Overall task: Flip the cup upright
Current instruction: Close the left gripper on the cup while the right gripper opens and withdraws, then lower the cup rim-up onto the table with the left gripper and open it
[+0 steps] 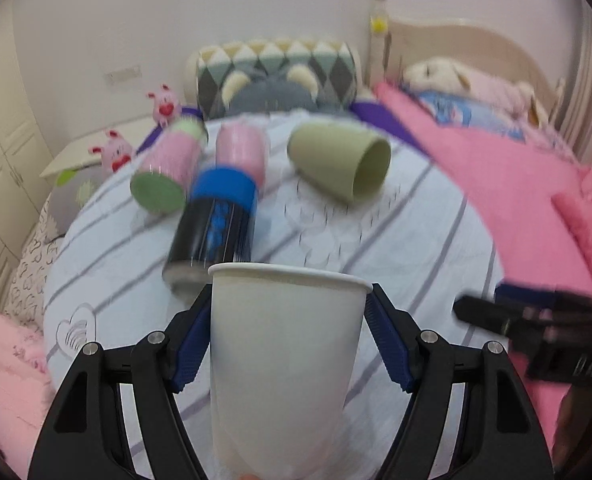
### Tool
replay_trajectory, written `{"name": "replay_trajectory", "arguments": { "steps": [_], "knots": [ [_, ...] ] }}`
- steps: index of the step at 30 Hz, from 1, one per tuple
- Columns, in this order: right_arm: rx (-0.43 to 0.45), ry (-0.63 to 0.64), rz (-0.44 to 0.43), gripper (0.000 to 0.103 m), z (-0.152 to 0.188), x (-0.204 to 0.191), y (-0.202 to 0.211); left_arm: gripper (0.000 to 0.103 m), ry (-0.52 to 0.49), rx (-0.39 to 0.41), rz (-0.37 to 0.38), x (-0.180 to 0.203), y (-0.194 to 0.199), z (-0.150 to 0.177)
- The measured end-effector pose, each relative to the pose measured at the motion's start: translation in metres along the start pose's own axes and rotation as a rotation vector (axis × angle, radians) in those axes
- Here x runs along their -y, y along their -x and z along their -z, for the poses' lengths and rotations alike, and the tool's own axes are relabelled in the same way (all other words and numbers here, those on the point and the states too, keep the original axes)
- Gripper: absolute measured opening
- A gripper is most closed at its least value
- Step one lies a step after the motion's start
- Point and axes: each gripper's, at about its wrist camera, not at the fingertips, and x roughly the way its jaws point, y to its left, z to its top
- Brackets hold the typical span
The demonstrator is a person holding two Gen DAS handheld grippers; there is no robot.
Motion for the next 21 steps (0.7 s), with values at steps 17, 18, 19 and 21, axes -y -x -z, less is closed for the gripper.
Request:
{"name": "replay_trajectory", "arguments": {
  "steps": [17,18,19,21],
  "knots": [
    [-0.038,0.170,-0.012,0.083,0.009,-0.019,-0.012,0.075,0.161,0.133,0.064,-0.008,-0.009,-0.013],
    [-0.037,0.193,-0.046,0.083,0.011,-0.024,-0.013,0.075,0.166,0.127,0.077,-0.009,-0.009,-0.012],
    [-0.034,0.214,-0.084,0.083,0.012,-0.029,-0.014,0.075,0.177,0.121,0.092,-0.011,-0.009,-0.011],
    [-0.032,0.256,-0.177,0.083,0.014,-0.040,-0.015,0.075,0.177,0.124,0.090,-0.012,-0.007,-0.009]
  ]
}}
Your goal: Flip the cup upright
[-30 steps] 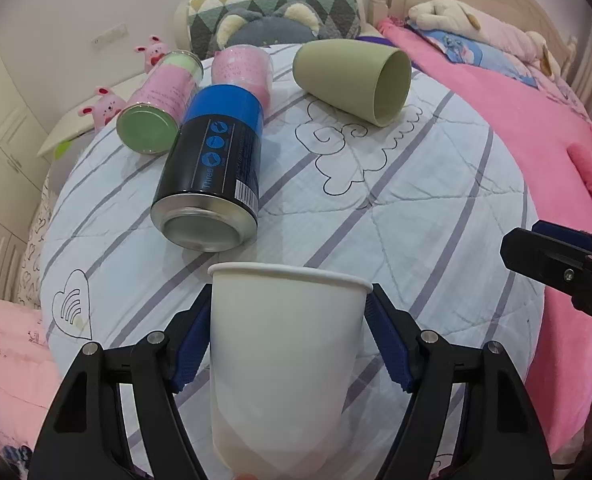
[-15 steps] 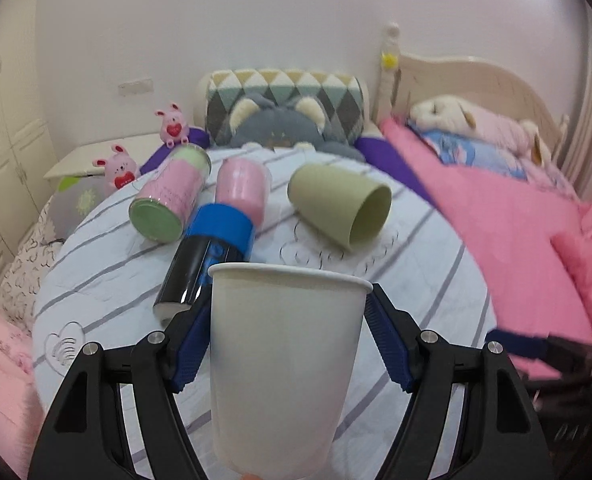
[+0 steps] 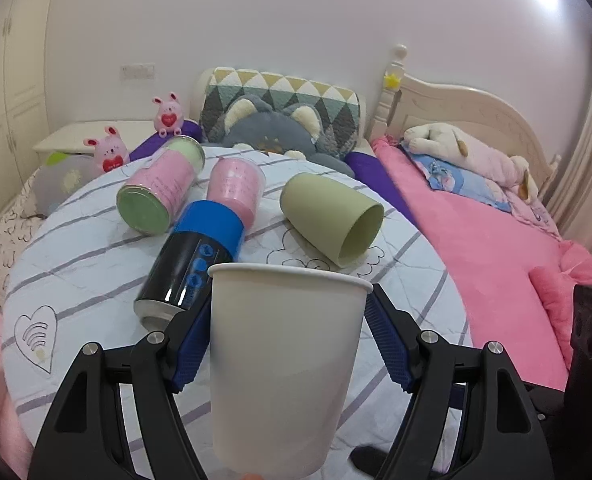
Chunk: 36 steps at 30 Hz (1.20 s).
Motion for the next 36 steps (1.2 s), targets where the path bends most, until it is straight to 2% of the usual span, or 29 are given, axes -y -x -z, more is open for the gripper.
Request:
{"name": "replay_trajectory", "arguments": {
  "steps": [3,7,14,22,24,26,28,31,36],
  "knots": [
    [0.021,0.040,-0.080,0.083,-0.001,-0.011,0.001,0.075,0.007,0.003,0.012,-0.004,0.003,-0.001],
    [0.045,0.064,-0.098,0.083,-0.005,-0.018,-0.001,0.075,0.013,0.006,0.021,-0.004,0.005,-0.001],
    [0.012,0.050,0.021,0.083,-0.006,-0.006,-0.020,0.075,-0.006,-0.029,0.041,-0.002,-0.003,0.002],
    [-0.021,0.013,0.058,0.083,-0.001,0.009,-0.027,0.075,-0.040,-0.089,0.044,0.006,-0.019,0.011],
    [-0.024,0.004,0.066,0.083,-0.001,0.010,-0.027,0.077,-0.049,-0.100,0.041,0.007,-0.022,0.011],
    [-0.024,0.004,0.075,0.083,-0.002,0.010,-0.027,0.087,-0.061,-0.113,0.028,0.008,-0.023,0.012],
    [-0.026,0.009,0.089,0.083,-0.003,0.008,-0.027,0.088,-0.066,-0.111,0.025,0.007,-0.020,0.013],
    [-0.029,0.016,0.107,0.083,-0.004,0.005,-0.027,0.096,-0.083,-0.115,0.017,0.006,-0.015,0.014],
    [-0.026,0.023,0.147,0.083,-0.003,-0.001,-0.020,0.098,-0.102,-0.102,-0.028,-0.005,0.005,0.015]
  ]
}}
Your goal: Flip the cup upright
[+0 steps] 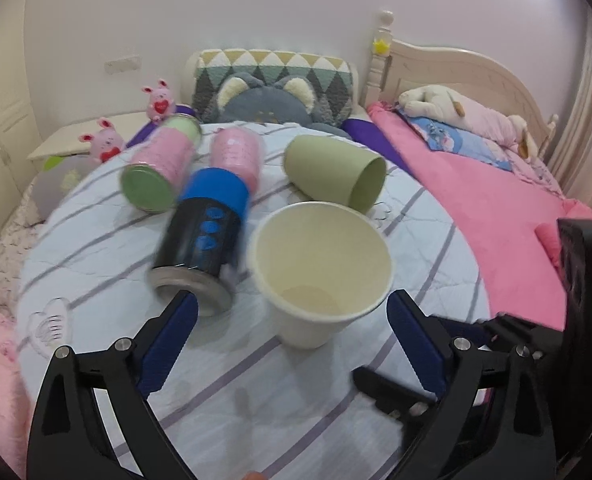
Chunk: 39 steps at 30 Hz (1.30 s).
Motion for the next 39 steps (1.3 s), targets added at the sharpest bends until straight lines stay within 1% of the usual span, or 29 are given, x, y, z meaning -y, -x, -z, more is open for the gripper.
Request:
{"name": "replay_trajectory", "arguments": {
  "steps": [3,10,13,18,20,22,28,35,39],
  "knots": [
    [0.010,0.002,0.022,0.083,0.001,-0.006,0.009,0.098,-0.015,0.010,-0.036,-0.010,0.016,0.006],
    [0.024,0.023,0.102,0.083,0.004,-0.024,0.032,0.101,-0.019,0.057,-0.172,-0.038,0.059,0.021],
    [0.030,0.027,0.130,0.083,0.007,-0.032,0.043,0.101,-0.025,0.080,-0.216,-0.046,0.076,0.026],
    [0.087,0.029,0.199,0.083,0.008,-0.044,0.066,0.102,-0.033,0.114,-0.274,-0.054,0.097,0.036],
    [0.106,0.037,0.217,0.083,0.009,-0.049,0.073,0.102,-0.037,0.122,-0.276,-0.054,0.104,0.039],
    [0.128,0.042,0.232,0.083,0.010,-0.055,0.081,0.102,-0.028,0.125,-0.259,-0.055,0.110,0.040],
    [0.181,0.068,0.242,0.083,0.013,-0.072,0.099,0.102,-0.012,0.141,-0.234,-0.055,0.124,0.044],
    [0.278,0.098,0.259,0.083,0.018,-0.083,0.117,0.103,0.008,0.182,-0.207,-0.053,0.135,0.046],
    [0.296,0.105,0.262,0.083,0.019,-0.086,0.121,0.103,0.020,0.197,-0.203,-0.053,0.138,0.047]
  ]
}}
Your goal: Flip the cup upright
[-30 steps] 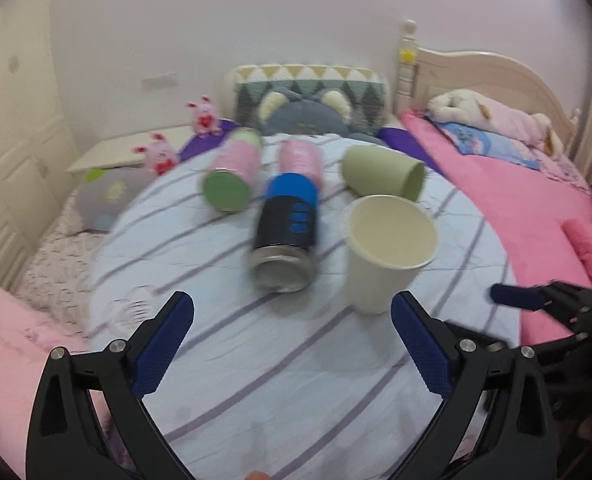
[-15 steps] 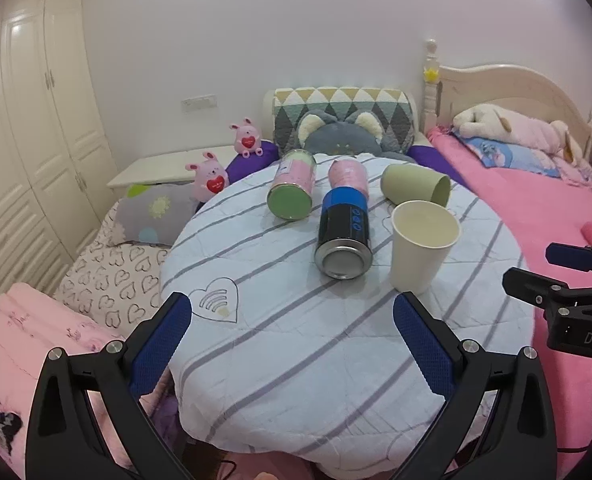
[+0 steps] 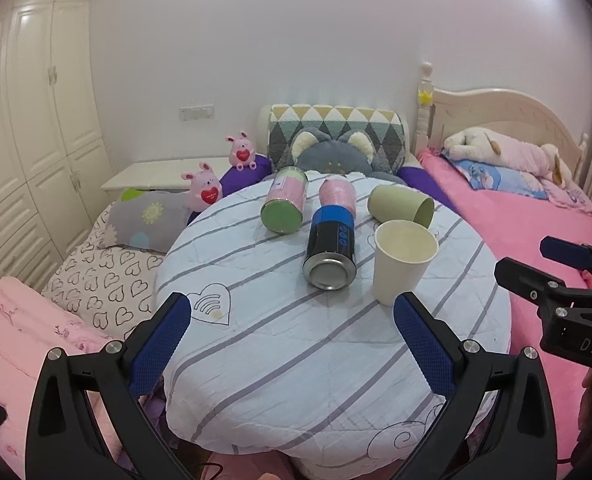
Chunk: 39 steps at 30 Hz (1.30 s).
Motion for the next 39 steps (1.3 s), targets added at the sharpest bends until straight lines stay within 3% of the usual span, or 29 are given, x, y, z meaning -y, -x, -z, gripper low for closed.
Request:
{"name": "replay_trajectory", "arguments": {
  "steps": [21,25,33,39],
  "knots": [
    [0.057,-0.009,0.001,0.083,0.000,0.017,-0.003,0.103,-0.008,0.024,-0.015,0.018,-0.001,-0.004],
    [0.062,-0.013,-0.005,0.083,0.000,0.021,-0.005,0.103,0.006,0.066,-0.034,0.019,0.002,-0.006],
    [0.140,0.020,-0.006,0.083,0.001,0.025,-0.001,0.103,0.006,0.083,-0.044,0.026,-0.001,-0.010],
    [0.141,0.026,-0.018,0.083,0.000,0.028,-0.006,0.103,-0.012,0.085,-0.053,0.033,-0.004,-0.012]
  ]
}}
